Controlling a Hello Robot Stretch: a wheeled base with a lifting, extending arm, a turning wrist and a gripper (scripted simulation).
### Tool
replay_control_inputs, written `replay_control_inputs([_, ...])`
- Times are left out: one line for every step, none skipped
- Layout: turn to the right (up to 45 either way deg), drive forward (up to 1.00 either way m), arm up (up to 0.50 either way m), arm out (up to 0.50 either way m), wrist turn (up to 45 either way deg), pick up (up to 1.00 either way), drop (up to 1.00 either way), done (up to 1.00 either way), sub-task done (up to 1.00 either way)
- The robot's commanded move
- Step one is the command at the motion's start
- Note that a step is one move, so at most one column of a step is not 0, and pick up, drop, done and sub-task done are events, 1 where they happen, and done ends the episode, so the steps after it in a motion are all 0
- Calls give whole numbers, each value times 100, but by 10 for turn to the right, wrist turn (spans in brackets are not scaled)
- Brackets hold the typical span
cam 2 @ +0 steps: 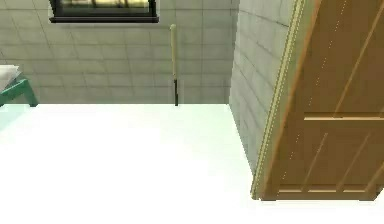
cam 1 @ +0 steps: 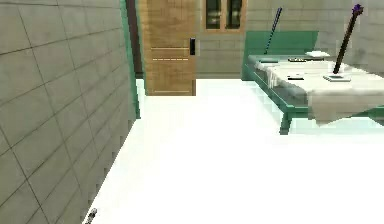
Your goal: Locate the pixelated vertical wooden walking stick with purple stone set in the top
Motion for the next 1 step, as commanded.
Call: replay_control_inputs([0, 60, 0, 0, 0, 0, 0, 0, 0])
